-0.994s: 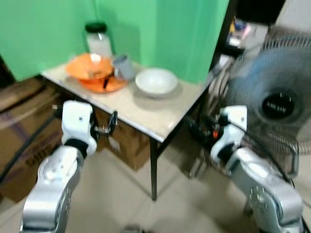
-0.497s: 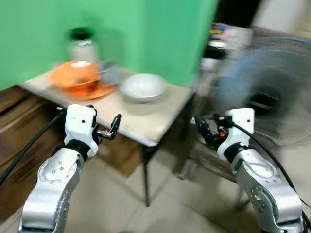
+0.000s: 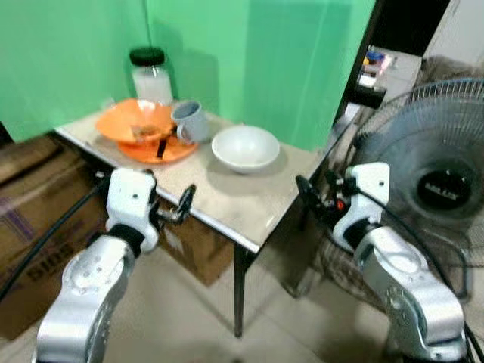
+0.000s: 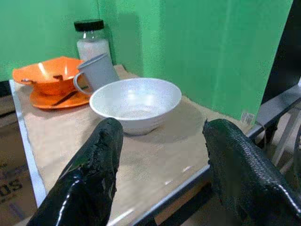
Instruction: Setting the table
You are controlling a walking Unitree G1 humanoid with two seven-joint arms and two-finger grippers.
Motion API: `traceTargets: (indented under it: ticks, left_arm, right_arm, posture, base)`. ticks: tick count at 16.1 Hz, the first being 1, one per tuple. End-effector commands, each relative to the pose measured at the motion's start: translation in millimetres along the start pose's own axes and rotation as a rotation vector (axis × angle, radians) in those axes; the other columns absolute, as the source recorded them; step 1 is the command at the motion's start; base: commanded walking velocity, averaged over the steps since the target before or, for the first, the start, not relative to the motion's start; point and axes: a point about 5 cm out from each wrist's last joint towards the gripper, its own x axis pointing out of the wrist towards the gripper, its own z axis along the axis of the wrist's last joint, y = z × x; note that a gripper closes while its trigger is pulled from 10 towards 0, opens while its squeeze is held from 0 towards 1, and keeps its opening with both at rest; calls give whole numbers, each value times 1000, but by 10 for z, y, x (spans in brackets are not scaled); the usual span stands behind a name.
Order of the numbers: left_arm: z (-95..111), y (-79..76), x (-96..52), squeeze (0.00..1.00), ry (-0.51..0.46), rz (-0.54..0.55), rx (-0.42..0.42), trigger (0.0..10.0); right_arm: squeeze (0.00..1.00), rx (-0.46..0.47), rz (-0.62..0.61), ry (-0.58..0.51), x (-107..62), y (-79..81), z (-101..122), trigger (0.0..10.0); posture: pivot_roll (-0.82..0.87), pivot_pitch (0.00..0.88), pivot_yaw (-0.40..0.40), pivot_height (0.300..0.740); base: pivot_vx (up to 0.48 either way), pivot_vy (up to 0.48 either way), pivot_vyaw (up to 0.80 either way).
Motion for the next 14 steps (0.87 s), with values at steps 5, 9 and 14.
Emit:
traceTargets:
  ticks: [5, 9, 14]
  left_arm:
    - [29, 8, -1, 0, -7, -10, 10, 10000]
    - [27, 4, -7, 0, -1, -24, 13, 10000]
    - [19, -21, -1, 0, 7, -51, 21, 10000]
  right_arm:
    - [0, -16, 17, -17, 45, 2, 47, 10000]
    - [0, 13, -26, -13, 46, -57, 44, 10000]
    - [0, 24, -38, -28, 48, -80, 70, 10000]
  posture:
    - [202, 0, -19, 740]
    - [200, 0, -10, 740]
    - [197, 0, -5, 740]
  base:
    - [320, 0, 0]
    - [322, 0, 0]
    - [323, 0, 0]
